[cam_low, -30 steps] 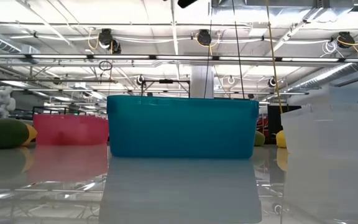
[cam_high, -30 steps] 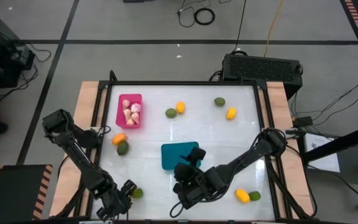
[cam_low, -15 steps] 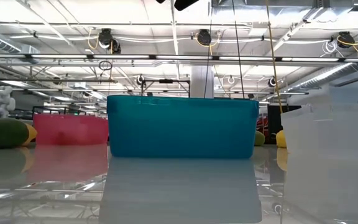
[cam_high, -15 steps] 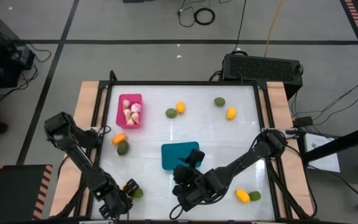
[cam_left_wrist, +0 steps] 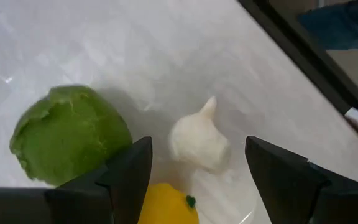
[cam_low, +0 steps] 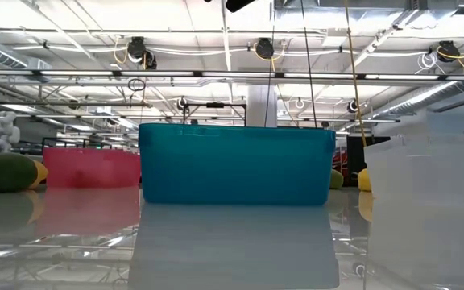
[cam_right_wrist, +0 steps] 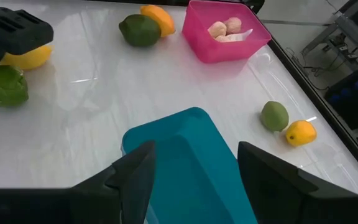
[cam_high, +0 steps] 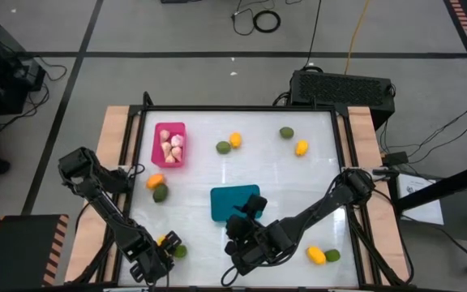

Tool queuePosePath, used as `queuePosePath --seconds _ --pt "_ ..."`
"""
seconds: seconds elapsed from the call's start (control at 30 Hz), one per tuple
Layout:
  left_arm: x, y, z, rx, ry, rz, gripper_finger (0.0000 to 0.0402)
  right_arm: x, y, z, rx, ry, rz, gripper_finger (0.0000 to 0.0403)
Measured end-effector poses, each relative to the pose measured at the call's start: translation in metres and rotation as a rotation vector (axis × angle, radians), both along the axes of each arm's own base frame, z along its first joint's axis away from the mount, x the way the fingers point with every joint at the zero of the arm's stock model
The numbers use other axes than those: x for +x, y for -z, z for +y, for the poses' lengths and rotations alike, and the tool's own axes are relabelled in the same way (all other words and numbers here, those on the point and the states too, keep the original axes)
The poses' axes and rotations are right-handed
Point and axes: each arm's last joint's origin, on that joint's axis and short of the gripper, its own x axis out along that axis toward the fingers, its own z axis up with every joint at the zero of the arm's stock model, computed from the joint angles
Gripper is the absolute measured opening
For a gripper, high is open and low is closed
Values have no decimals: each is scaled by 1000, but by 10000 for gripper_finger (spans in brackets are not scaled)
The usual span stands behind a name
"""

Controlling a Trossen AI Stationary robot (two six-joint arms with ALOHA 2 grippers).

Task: Sort produce into baskets
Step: Put the garlic into the pink bin

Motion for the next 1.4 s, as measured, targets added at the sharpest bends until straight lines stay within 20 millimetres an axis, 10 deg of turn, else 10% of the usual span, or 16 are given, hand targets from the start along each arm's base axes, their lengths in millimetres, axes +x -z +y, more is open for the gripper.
queuePosePath --seconds 0.97,1.17,1.4 --pt "1 -3 -3 -40 12 12 144 0 0 0 3 0 -6 219" --pt "7 -43 -3 -59 -2 -31 143 0 -1 0 3 0 -7 219" --pt "5 -108 43 235 -163 -346 143 1 -1 0 4 1 -8 219"
